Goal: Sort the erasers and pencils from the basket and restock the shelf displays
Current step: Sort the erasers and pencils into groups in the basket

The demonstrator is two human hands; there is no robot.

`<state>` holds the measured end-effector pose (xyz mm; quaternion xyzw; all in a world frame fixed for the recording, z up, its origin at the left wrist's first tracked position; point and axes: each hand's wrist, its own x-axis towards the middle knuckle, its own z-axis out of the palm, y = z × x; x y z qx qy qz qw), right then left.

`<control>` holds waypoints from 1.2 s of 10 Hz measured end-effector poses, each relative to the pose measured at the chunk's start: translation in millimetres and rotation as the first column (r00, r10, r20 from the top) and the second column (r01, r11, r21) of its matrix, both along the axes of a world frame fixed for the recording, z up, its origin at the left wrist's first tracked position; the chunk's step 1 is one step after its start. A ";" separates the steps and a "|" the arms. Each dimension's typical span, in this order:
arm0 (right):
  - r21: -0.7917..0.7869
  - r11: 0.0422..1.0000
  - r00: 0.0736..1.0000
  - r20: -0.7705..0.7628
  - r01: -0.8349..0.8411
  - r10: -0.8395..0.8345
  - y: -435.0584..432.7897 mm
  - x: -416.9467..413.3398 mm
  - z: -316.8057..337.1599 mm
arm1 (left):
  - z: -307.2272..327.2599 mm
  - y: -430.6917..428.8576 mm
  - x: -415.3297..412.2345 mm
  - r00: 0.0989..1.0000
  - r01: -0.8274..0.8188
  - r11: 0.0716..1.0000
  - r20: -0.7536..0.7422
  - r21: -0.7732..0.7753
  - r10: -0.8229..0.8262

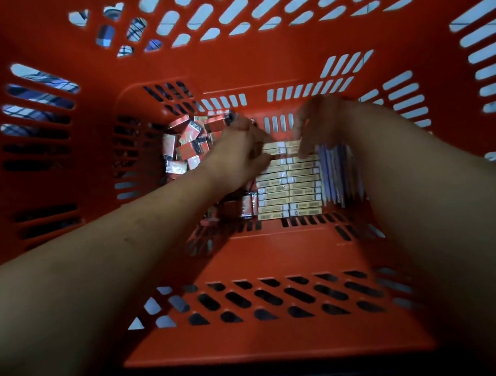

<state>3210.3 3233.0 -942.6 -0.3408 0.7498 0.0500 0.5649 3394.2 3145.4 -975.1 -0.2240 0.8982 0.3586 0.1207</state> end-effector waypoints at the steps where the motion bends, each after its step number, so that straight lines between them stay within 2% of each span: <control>1: 0.044 0.999 1.000 -0.006 0.024 -0.024 -5.3 -1.8 -3.4 | 0.3 0.7 -0.3 0.999 -0.033 0.999 -0.002 0.022 0.033; 2: 0.052 0.995 0.995 -0.054 0.088 -0.085 -7.0 -4.2 -8.5 | 3.7 0.9 -6.4 0.992 -0.123 0.992 0.029 0.007 0.123; 3: 0.029 0.988 0.982 -0.116 0.152 -0.148 -6.4 -2.4 -13.1 | 8.9 0.8 -13.0 0.973 -0.207 0.977 0.119 0.060 0.199; 4: 0.041 0.987 0.981 -0.126 0.153 -0.147 -6.4 -1.2 -16.2 | 10.3 -2.4 -16.1 0.964 -0.227 0.970 0.164 0.081 0.212; 6: -0.022 0.987 0.974 -0.156 0.162 -0.163 -3.7 -3.1 -17.6 | 15.1 -5.3 -12.1 0.977 -0.170 0.970 0.157 0.174 0.143; 7: -0.057 0.989 0.979 -0.143 0.136 -0.143 -2.1 4.4 -7.6 | 16.3 -0.1 -8.9 0.990 -0.092 0.982 0.119 0.163 0.073; 10: -0.006 1.000 0.990 -0.139 0.011 -0.012 -5.8 4.5 -10.4 | 18.3 -1.1 -9.2 0.993 -0.036 0.987 0.119 0.154 0.018; 11: 0.001 0.998 0.987 -0.147 -0.059 0.059 -11.4 7.6 -5.5 | 21.5 -8.1 -4.8 0.993 -0.034 0.979 0.119 0.203 0.010; 12: -0.025 0.998 0.986 -0.155 -0.061 0.056 -15.2 7.0 -4.1 | 29.2 -16.3 -1.0 0.991 -0.046 0.978 0.129 0.204 0.020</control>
